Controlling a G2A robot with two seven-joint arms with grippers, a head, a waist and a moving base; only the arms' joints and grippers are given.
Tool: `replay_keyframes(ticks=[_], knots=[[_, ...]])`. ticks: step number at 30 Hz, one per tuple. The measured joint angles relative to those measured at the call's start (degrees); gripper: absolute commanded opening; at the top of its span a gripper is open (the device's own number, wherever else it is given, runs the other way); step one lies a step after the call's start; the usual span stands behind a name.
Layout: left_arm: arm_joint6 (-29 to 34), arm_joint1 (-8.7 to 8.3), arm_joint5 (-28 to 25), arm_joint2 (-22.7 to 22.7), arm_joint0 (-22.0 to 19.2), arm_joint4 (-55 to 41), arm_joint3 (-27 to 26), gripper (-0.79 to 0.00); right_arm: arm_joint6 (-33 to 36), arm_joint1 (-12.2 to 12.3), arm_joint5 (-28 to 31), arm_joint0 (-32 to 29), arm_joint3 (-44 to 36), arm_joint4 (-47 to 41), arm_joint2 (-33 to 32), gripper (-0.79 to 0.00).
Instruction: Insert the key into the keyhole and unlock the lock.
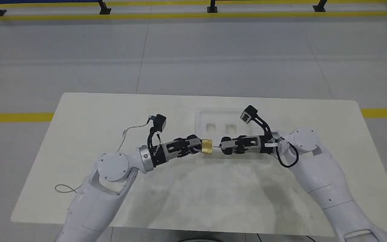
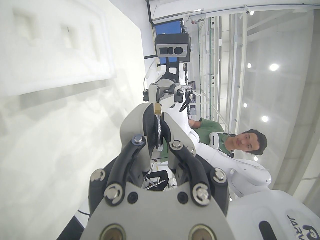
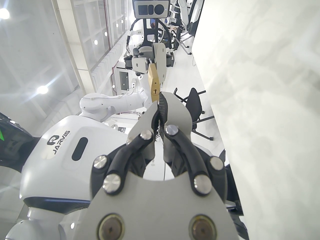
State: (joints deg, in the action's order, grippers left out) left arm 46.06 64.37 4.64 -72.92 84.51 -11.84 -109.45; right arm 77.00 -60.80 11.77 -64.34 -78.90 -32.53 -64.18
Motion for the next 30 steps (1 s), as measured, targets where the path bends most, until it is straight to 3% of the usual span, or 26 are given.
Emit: replay_keyframes(ticks=[30], knots=[[-1.43,-0.16,-0.37,0.14,0.17,-1.42,-0.03,-0.785,2.18,-0.44,3.86,0.36,3.33,-3.55,0.78,-0.785]])
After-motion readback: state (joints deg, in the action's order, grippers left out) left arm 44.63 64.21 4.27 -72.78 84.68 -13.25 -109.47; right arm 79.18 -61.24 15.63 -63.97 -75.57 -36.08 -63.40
